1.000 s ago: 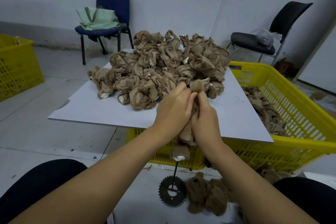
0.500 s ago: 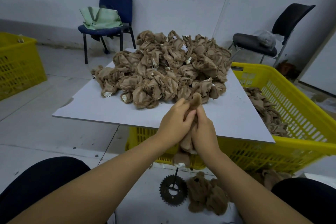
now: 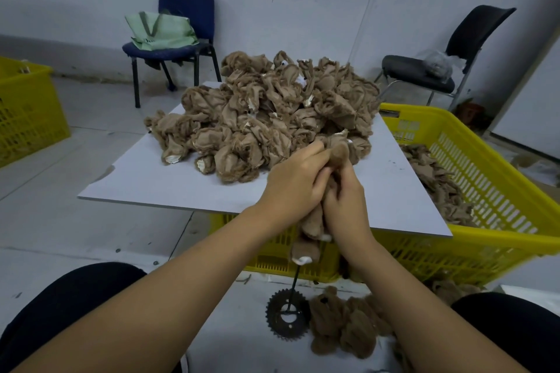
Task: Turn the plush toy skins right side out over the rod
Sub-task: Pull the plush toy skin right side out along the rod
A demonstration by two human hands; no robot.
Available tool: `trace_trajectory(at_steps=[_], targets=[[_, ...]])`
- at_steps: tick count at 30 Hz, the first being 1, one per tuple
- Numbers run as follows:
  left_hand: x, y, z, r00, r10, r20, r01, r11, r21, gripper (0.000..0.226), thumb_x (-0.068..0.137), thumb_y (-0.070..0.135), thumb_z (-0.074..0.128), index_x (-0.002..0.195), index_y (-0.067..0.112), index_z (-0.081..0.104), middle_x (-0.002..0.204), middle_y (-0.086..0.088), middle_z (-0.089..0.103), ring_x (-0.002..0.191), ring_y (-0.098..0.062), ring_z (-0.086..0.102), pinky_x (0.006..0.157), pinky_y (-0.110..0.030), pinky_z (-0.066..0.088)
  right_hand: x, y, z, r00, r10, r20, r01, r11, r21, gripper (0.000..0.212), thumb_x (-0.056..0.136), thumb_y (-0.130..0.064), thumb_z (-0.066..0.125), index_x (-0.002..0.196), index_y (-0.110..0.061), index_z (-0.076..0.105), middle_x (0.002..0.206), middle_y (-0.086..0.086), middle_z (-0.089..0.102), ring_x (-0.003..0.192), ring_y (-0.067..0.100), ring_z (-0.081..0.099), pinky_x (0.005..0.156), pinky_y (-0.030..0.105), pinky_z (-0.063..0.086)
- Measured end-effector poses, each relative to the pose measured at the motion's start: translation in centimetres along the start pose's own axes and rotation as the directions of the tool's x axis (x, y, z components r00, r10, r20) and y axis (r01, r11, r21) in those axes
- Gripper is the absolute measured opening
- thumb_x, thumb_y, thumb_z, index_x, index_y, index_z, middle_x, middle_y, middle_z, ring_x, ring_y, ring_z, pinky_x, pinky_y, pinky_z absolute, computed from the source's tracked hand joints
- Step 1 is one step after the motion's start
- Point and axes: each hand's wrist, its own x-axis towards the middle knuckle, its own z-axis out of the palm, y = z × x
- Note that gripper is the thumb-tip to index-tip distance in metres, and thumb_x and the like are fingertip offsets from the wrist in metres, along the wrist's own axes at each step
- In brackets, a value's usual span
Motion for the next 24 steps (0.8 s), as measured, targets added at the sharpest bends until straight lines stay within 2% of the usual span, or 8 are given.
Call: trace_trajectory(at_steps=[4, 6, 9, 11, 15, 17, 21, 24], targets=[[0.1, -0.6, 0.3, 1.0, -0.004, 0.03, 0.006, 0.998, -0.058, 0.013, 0.098, 0.006, 0.05, 0.102, 0.002, 0.062, 0.089, 0.003, 0.042, 0.074, -0.014, 0.042, 0.058, -0.049, 0.047, -0.1, 0.4, 0.2, 1.0, 0.01, 0.016, -0.01, 1.0, 0.019, 0.043, 0.103, -0.014, 0.045, 0.144, -0.027, 0.043, 0.098, -0.025, 0.065, 0.088, -0.002, 0.064, 0.07, 0.016, 0.053], [0.1, -1.0, 0.5, 0.997, -0.062, 0.039, 0.067, 0.987, -0.144, 0.013, 0.097, 0.008, 0.051, 0.103, 0.007, 0.062, 0.086, 0.008, 0.044, 0.077, -0.014, 0.047, 0.064, -0.048, 0.048, -0.2, 0.2, 0.2, 0.999, -0.001, 0.034, 0.0, 1.0, 0.028, 0.044, 0.103, -0.015, 0.045, 0.144, -0.029, 0.043, 0.101, -0.032, 0.063, 0.091, -0.004, 0.064, 0.072, 0.013, 0.052], [0.0, -1.2, 0.4, 0.989, -0.136, 0.064, 0.15, 0.937, -0.316, 0.03, 0.094, 0.008, 0.053, 0.121, 0.018, 0.063, 0.108, 0.015, 0.058, 0.105, -0.01, 0.057, 0.091, -0.039, 0.052, -0.3, -0.5, 0.0, 0.999, -0.005, 0.05, 0.003, 1.0, 0.03, 0.05, 0.101, -0.012, 0.047, 0.144, -0.037, 0.041, 0.106, -0.042, 0.059, 0.102, -0.007, 0.062, 0.08, 0.011, 0.051], [-0.1, -1.1, 0.3, 0.988, -0.135, 0.069, 0.151, 0.919, -0.364, 0.036, 0.094, 0.008, 0.054, 0.126, 0.024, 0.059, 0.122, 0.014, 0.06, 0.119, -0.009, 0.056, 0.1, -0.036, 0.049, -0.2, -0.8, -0.2, 0.999, -0.009, 0.033, 0.008, 1.0, 0.018, 0.054, 0.1, -0.007, 0.047, 0.14, -0.044, 0.043, 0.11, -0.042, 0.058, 0.106, -0.006, 0.061, 0.085, 0.016, 0.053], [0.1, -0.9, 0.0, 0.987, -0.15, 0.059, 0.161, 0.898, -0.41, 0.017, 0.096, 0.013, 0.058, 0.111, 0.022, 0.057, 0.102, 0.008, 0.062, 0.097, -0.016, 0.062, 0.084, -0.048, 0.053, -0.1, -0.8, -0.4, 1.0, -0.004, 0.021, 0.003, 0.999, 0.044, 0.048, 0.099, -0.004, 0.047, 0.134, -0.037, 0.05, 0.11, -0.022, 0.065, 0.102, 0.0, 0.064, 0.086, 0.031, 0.058], [0.3, -0.7, 0.0, 0.985, -0.169, 0.044, 0.172, 0.89, -0.422, 0.013, 0.096, 0.013, 0.061, 0.108, 0.017, 0.06, 0.098, 0.002, 0.064, 0.091, -0.021, 0.063, 0.082, -0.049, 0.052, -0.1, -0.9, -0.4, 1.0, -0.001, 0.015, 0.0, 0.998, 0.062, 0.048, 0.099, -0.002, 0.046, 0.134, -0.034, 0.051, 0.112, -0.017, 0.067, 0.104, 0.002, 0.064, 0.088, 0.036, 0.058], [0.4, -0.5, 0.1, 0.976, -0.215, 0.01, 0.198, 0.879, -0.434, 0.005, 0.092, 0.008, 0.065, 0.095, 0.01, 0.062, 0.089, -0.004, 0.063, 0.084, -0.021, 0.062, 0.079, -0.047, 0.051, -0.2, -0.9, -0.2, 1.0, 0.015, 0.006, -0.015, 0.997, 0.076, 0.051, 0.098, 0.0, 0.045, 0.135, -0.034, 0.05, 0.114, -0.019, 0.066, 0.106, 0.001, 0.063, 0.09, 0.032, 0.057], [0.3, -0.4, 0.3, 0.969, -0.249, -0.003, 0.223, 0.874, -0.432, 0.013, 0.091, 0.007, 0.067, 0.084, 0.009, 0.056, 0.08, -0.011, 0.058, 0.075, -0.031, 0.057, 0.072, -0.052, 0.049, -0.5, -1.1, -0.1, 0.999, 0.042, 0.022, -0.044, 0.997, 0.067, 0.062, 0.097, 0.001, 0.045, 0.125, -0.054, 0.048, 0.109, -0.03, 0.064, 0.104, -0.002, 0.063, 0.083, 0.022, 0.054]])
